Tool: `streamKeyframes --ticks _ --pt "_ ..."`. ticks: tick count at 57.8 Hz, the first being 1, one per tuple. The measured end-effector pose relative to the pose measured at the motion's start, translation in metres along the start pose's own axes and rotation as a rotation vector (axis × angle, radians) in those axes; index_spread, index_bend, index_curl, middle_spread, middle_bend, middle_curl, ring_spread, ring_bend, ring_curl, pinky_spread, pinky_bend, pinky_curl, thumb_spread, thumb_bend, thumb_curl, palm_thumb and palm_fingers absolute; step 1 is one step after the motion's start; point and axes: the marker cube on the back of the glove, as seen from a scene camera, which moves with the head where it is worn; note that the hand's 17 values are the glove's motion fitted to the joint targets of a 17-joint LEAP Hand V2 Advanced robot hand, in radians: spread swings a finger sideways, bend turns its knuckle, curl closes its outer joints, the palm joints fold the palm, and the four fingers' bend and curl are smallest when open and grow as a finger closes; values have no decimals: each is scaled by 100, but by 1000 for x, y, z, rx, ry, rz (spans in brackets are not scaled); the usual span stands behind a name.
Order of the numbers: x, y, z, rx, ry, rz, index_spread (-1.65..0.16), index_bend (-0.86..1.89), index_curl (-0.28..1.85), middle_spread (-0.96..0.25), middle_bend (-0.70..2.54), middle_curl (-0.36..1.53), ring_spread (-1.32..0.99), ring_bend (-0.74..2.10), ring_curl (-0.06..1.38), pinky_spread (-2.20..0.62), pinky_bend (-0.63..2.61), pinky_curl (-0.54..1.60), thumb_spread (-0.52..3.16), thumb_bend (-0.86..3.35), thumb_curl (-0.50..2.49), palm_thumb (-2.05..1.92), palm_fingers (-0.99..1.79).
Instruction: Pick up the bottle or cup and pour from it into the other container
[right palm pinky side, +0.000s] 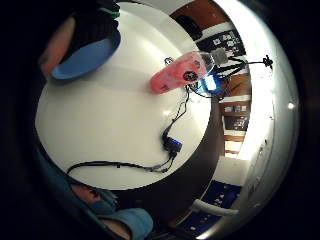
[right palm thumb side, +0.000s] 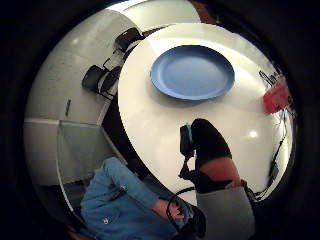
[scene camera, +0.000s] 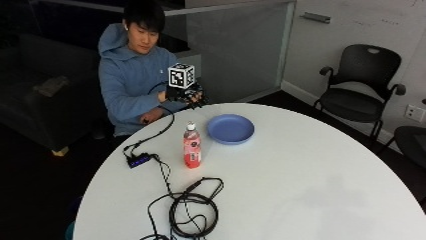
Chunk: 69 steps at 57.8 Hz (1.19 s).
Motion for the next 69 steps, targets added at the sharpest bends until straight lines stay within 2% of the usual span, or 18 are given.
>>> streamKeyframes --ticks 8,19,41,50,69 --pt "-6 5 1 -7 1 -5 -29 18 15 -2 17 10 5 32 15 14 52 18 75 27 18 52 41" --pt "2 12 -1 0 -1 23 -34 16 21 -2 18 17 6 34 19 18 56 21 97 19 25 56 37" --pt "79 38 3 21 23 92 -35 16 27 -2 18 24 6 35 25 19 57 24 107 4 34 62 35" --pt "141 54 -3 93 9 150 -36 15 27 -1 18 26 6 36 26 19 58 25 108 -1 36 64 35" --pt "256 71 2 266 -261 211 -36 11 23 -3 18 28 5 40 29 19 67 29 104 -4 37 58 18"
